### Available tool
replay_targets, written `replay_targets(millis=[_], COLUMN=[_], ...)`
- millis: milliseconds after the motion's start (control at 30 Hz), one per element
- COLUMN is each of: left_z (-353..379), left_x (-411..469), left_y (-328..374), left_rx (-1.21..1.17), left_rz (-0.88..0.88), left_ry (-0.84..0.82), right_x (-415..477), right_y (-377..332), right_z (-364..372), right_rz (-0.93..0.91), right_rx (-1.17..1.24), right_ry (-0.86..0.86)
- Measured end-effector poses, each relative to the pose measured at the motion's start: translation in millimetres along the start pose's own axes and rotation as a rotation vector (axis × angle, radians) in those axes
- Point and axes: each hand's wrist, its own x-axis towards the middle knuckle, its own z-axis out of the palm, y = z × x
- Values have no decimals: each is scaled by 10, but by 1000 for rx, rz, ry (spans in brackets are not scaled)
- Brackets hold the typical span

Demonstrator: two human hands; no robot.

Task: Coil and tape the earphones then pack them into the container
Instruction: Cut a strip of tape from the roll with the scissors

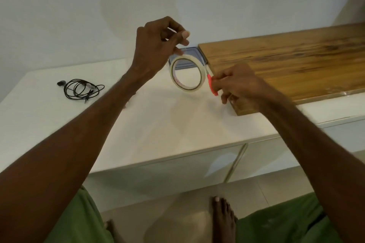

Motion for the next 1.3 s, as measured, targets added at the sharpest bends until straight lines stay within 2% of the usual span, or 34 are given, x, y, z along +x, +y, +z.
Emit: replay_targets(millis=[100,167,333,500,633,800,933,1100,1200,1300], left_z=[-24,-27,-24,-41,-77,-113,-108,-118,-120,-136], left_x=[-24,-34,-33,-15,-13,-22,-32,-45,-46,-45], left_y=[-45,-61,-77,-122,-160,-168,-182,-190,-196,-211], left_rx=[8,22,-24,-14,-24,-32,-1,20,36,26], left_rz=[-50,-68,-81,-88,-86,-111,-124,-93,-66,-60], left_ry=[4,2,-12,-54,-101,-107,-37,-7,-34,-55], right_x=[-11,-14,-22,82,158,184,144,109,84,39], right_y=[-32,-63,-147,-234,-290,-340,-348,-341,-308,-251], right_z=[-214,-221,8,51,53,278,488,395,208,-3], right_rz=[-36,-92,-181,-233,-255,-230,-196,-157,-80,-95], right_rx=[390,464,468,301,221,131,130,90,82,20], right_ry=[-9,24,121,237,267,204,121,120,-67,-204])
